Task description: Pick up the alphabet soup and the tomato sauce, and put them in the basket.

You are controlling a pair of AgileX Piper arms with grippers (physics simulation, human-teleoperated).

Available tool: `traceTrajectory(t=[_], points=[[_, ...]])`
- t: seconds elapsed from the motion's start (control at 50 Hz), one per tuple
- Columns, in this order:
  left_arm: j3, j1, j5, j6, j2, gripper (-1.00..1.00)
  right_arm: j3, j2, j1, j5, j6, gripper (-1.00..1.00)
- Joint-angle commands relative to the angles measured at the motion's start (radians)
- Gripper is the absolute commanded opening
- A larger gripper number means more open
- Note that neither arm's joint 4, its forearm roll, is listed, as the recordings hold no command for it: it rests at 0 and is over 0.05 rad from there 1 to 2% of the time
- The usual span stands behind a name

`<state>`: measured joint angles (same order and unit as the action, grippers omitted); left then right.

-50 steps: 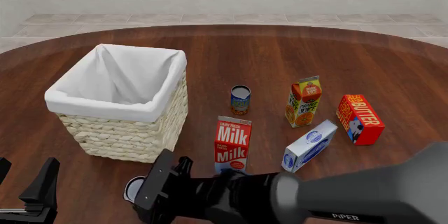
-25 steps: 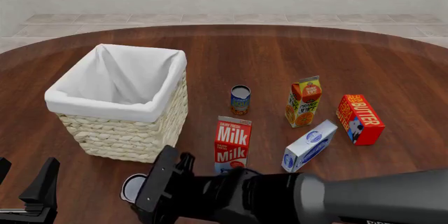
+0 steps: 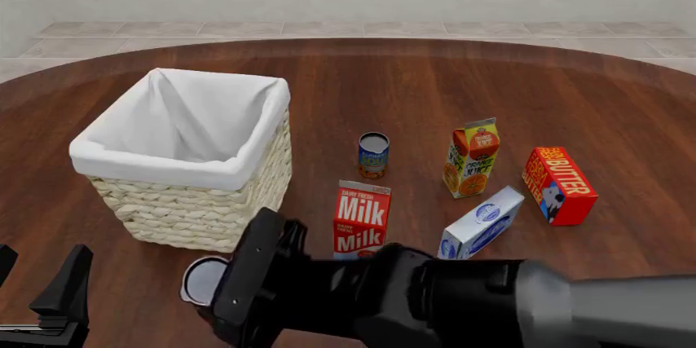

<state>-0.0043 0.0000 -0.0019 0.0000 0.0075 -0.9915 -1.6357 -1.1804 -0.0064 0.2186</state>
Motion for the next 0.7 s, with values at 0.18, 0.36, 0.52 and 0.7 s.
traceTrajectory(t=[0.18,0.36,0.52,0.7], points=[[0.0,0.0,0.0,0.0,0.0,1.0,-0.013,0.077,0.005,0.051,0.016,-1.0],[0.0,0.0,0.0,0.0,0.0,1.0,-0.029,0.111,-0.005,0.075,0.033,-1.0],[0.0,0.0,0.0,0.0,0.0,1.0,-0.041,0.125,-0.015,0.092,0.036,-1.0],[0.0,0.0,0.0,0.0,0.0,1.0,-0.061,0.14,-0.02,0.114,0.047,-1.0]])
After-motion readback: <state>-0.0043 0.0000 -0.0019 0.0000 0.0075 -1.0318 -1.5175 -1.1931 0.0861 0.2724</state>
